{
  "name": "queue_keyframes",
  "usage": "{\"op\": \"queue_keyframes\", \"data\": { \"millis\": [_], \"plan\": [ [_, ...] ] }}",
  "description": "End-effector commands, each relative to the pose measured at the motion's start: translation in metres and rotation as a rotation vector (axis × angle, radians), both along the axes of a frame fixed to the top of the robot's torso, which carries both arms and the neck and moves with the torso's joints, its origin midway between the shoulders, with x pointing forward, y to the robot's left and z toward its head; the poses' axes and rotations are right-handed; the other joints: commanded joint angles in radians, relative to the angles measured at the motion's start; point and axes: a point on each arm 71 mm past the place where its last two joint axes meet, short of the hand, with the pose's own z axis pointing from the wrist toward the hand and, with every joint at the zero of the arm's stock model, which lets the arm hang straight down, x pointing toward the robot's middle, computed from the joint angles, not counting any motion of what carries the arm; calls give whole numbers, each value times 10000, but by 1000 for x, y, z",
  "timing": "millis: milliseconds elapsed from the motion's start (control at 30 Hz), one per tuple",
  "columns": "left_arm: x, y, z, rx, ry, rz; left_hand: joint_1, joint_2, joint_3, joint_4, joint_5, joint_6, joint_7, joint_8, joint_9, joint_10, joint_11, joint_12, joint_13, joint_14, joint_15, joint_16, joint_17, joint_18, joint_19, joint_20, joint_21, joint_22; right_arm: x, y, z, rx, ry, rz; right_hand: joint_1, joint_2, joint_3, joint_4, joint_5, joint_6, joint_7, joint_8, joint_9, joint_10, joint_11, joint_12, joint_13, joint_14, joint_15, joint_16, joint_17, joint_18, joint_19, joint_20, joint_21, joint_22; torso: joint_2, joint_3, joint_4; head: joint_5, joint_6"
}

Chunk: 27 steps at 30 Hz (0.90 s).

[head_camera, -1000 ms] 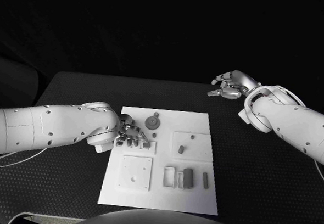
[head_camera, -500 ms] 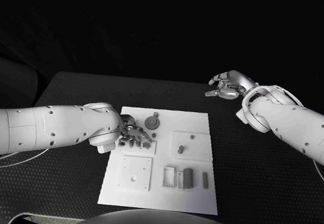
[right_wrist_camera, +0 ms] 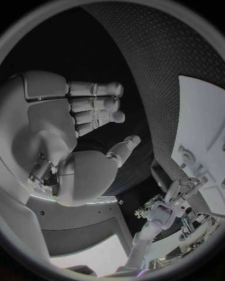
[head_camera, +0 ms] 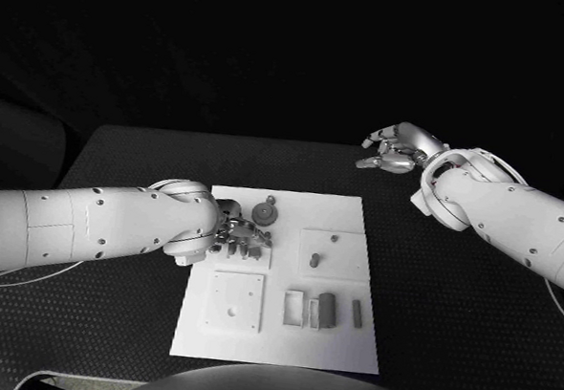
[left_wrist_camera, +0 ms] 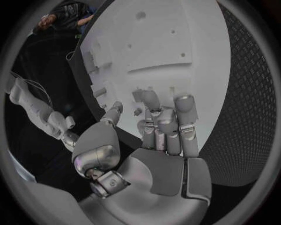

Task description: Assemble the parts on the task board

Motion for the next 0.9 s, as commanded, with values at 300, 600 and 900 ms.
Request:
{"op": "queue_keyframes", "data": {
  "millis": [300, 600, 900],
  "plan": [
    [-1, -9, 2, 863, -372, -936, -163, 64, -90, -23, -41, 135, -11, 62, 15, 108, -21, 53, -19, 63, -72, 71, 34, 635, 77, 27, 63, 178, 0, 3, 0, -77, 43, 146, 4, 68, -50, -4, 20, -125, 220, 34, -16, -70, 29, 41, -24, -7, -74, 1, -15, 456, -24, -38, -63, -11, 8, -8, 1, -25, 2],
    [-1, -16, 2, 971, -418, -1183, -94, 859, -347, -651, -34, 458, -81, 83, -34, 404, -64, 91, -7, 139, -102, 248, 159, 602, 205, 72, 286, 211, -1, 2, 0, -84, 46, 140, 2, 69, -53, -4, 20, -125, 220, 36, -17, -71, 29, 45, -28, -7, -74, 2, -16, 456, -24, -37, -63, -10, 5, -13, 17, -45, 2],
    [2, -17, 0, 1049, -351, -1248, -4, 1378, -410, -1097, 127, 561, -87, 11, -109, 486, -64, 44, -17, 160, -101, 270, 191, 600, 219, 95, 367, 197, -2, 6, 0, -70, 50, 234, -1, 71, -55, -1, 20, -125, 220, 37, -18, -72, 29, 48, -32, -8, -74, 3, -18, 456, -24, -36, -63, -11, 9, -29, -1, -93, 2]
  ]
}}
